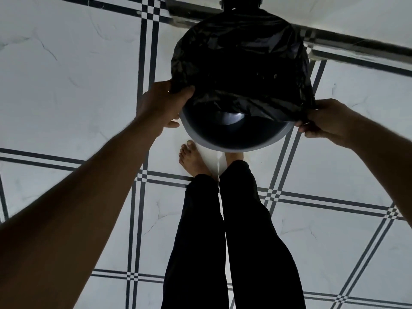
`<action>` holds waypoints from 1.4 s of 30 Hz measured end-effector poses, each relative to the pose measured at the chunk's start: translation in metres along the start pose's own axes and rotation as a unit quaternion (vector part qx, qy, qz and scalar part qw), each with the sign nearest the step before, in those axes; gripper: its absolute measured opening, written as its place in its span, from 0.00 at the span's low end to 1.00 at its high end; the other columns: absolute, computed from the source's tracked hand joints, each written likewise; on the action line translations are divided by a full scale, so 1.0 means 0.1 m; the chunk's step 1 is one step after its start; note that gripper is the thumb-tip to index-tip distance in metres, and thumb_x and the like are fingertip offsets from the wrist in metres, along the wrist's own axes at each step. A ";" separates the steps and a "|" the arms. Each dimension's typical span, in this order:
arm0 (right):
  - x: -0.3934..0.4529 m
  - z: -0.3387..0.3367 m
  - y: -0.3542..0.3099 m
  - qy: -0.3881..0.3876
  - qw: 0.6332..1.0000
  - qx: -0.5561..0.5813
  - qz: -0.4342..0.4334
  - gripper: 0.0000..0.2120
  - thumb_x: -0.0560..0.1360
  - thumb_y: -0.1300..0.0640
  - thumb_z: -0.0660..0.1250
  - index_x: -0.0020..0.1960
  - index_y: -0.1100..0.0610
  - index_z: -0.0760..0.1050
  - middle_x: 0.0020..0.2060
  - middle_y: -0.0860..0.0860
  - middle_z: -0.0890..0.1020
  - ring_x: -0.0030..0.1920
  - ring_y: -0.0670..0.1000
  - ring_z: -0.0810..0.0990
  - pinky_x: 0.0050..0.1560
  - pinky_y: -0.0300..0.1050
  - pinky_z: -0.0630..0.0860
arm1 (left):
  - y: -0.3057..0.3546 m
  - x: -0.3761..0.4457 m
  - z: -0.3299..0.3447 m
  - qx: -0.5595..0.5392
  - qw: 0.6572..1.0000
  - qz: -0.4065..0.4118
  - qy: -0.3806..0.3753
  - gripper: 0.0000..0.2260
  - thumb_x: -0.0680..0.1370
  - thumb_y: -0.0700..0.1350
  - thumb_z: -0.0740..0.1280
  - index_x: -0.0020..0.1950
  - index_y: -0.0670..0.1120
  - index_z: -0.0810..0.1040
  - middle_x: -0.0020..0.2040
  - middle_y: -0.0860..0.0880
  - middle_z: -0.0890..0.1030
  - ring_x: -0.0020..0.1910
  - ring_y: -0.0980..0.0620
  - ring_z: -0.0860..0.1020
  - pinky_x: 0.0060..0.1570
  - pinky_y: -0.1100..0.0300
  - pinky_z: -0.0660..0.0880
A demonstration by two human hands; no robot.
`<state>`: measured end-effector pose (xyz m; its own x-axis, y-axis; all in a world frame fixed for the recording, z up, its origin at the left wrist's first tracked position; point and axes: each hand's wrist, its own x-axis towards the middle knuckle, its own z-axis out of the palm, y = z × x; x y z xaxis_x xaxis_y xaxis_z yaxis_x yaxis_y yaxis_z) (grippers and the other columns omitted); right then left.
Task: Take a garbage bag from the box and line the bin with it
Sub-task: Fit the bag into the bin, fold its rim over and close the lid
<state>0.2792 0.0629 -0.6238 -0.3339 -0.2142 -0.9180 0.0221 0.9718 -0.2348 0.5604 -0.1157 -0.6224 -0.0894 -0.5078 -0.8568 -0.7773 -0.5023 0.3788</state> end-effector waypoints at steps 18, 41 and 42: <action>-0.06 0.28 0.21 0.227 0.966 -0.026 -0.123 0.03 0.74 0.65 0.65 0.42 0.59 0.74 0.35 0.54 0.81 0.30 0.51 0.83 0.34 0.45 0.77 | -0.53 -0.28 0.24 -0.080 0.993 -0.059 0.067 0.02 0.77 0.40 0.71 0.47 0.46 0.80 0.43 0.45 0.85 0.40 0.50 0.86 0.49 0.51 0.84; 0.02 0.07 0.15 -0.005 0.982 0.189 -0.015 0.11 0.73 0.72 0.69 0.50 0.58 0.79 0.44 0.57 0.84 0.43 0.54 0.87 0.45 0.44 0.84 | -0.25 -0.21 0.28 -0.159 0.980 -0.113 -0.025 0.16 0.80 0.33 0.64 0.67 0.40 0.72 0.62 0.42 0.80 0.57 0.43 0.82 0.45 0.48 0.84; 0.01 0.07 0.15 -0.017 0.980 0.197 -0.014 0.12 0.73 0.72 0.69 0.51 0.57 0.78 0.45 0.57 0.84 0.43 0.54 0.87 0.44 0.44 0.83 | -0.27 -0.22 0.27 -0.161 0.982 -0.097 -0.020 0.17 0.79 0.31 0.65 0.67 0.41 0.72 0.63 0.42 0.79 0.59 0.42 0.81 0.48 0.45 0.84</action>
<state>0.2853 0.0770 -0.6309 -0.3090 -0.2499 -0.9176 0.3777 0.8533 -0.3596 0.5664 -0.0720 -0.6233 0.0118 -0.3551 -0.9348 -0.5451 -0.7860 0.2917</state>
